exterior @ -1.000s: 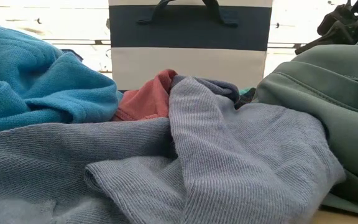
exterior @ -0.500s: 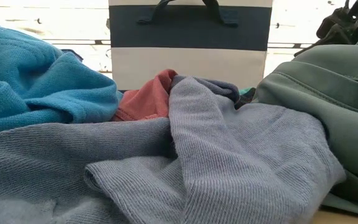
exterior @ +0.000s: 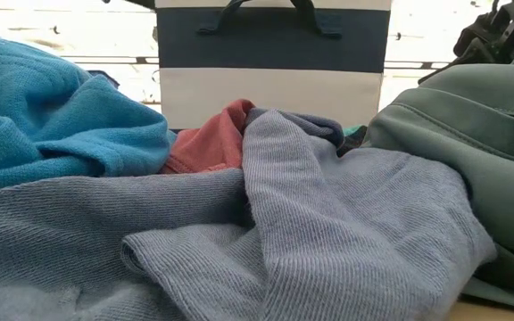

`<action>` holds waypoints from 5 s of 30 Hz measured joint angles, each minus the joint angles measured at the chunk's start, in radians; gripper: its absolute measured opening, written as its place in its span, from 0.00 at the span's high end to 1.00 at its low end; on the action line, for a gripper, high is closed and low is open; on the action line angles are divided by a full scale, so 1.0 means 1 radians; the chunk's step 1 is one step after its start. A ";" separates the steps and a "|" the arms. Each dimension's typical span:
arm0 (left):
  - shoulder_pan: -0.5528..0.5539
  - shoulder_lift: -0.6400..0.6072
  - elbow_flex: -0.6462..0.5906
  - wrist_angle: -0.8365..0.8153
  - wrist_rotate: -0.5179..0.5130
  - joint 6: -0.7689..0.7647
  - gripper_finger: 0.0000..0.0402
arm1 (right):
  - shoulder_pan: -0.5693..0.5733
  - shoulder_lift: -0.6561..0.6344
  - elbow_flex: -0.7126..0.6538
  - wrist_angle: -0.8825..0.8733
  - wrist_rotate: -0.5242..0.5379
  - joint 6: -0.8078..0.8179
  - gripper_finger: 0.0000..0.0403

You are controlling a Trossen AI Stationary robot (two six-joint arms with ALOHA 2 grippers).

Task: Sort clothes
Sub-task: Move the black boxer to the right of the table

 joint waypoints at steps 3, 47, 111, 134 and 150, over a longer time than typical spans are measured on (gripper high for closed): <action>0.089 -0.027 -0.037 0.005 -0.069 -0.012 0.73 | 0.000 0.000 0.000 0.001 0.000 0.010 0.71; 1.273 0.584 -0.058 0.061 0.662 0.224 0.47 | 0.001 0.000 0.000 -0.027 -0.005 -0.035 0.71; 1.222 0.114 -0.042 -0.125 0.903 0.270 1.00 | 0.001 0.000 0.000 0.134 -0.015 -0.028 0.71; 1.204 -0.303 -0.041 0.469 1.198 -0.072 1.00 | 0.001 0.016 0.001 0.779 -0.165 -0.099 0.71; 1.164 -0.399 -0.041 0.748 1.426 -0.347 1.00 | 0.000 0.666 0.719 0.386 -0.160 -0.386 0.63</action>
